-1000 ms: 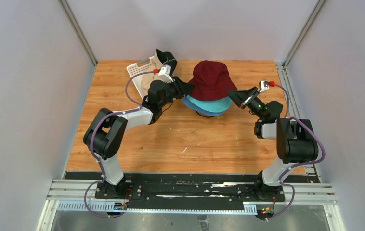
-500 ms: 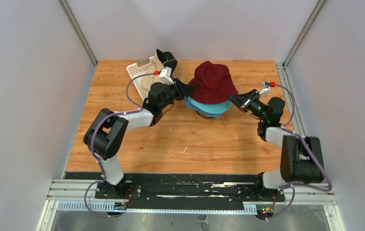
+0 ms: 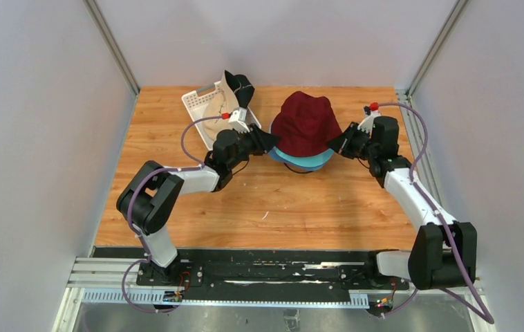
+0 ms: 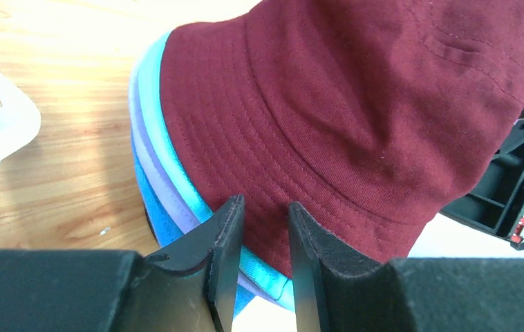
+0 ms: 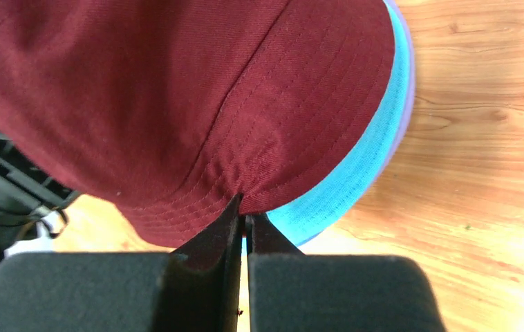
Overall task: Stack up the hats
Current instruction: Adjust the hat on the hat stand.
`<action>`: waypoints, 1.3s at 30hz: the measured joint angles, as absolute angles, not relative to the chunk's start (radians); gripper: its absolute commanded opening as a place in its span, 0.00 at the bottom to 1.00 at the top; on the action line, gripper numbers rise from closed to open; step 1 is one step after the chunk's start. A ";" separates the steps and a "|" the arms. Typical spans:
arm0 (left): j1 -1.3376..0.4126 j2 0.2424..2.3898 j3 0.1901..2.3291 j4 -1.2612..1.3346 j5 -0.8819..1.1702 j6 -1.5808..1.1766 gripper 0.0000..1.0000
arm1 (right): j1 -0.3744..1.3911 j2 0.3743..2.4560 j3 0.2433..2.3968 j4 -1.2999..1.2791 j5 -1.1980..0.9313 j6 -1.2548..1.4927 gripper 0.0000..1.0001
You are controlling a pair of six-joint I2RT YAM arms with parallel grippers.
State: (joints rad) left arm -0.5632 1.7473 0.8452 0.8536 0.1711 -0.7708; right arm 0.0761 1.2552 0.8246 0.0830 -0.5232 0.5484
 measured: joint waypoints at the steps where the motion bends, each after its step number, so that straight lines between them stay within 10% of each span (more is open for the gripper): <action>1: -0.566 1.743 0.840 0.854 0.167 -0.771 0.34 | 0.095 1.266 0.843 0.046 -0.488 0.522 0.01; 29: -0.599 1.752 0.834 0.851 0.145 -0.770 0.33 | 0.260 1.527 1.024 -0.188 -0.097 0.349 0.01; 39: -0.604 1.696 0.807 0.748 0.094 -0.728 0.33 | 0.260 1.488 1.023 -0.279 -0.014 0.313 0.56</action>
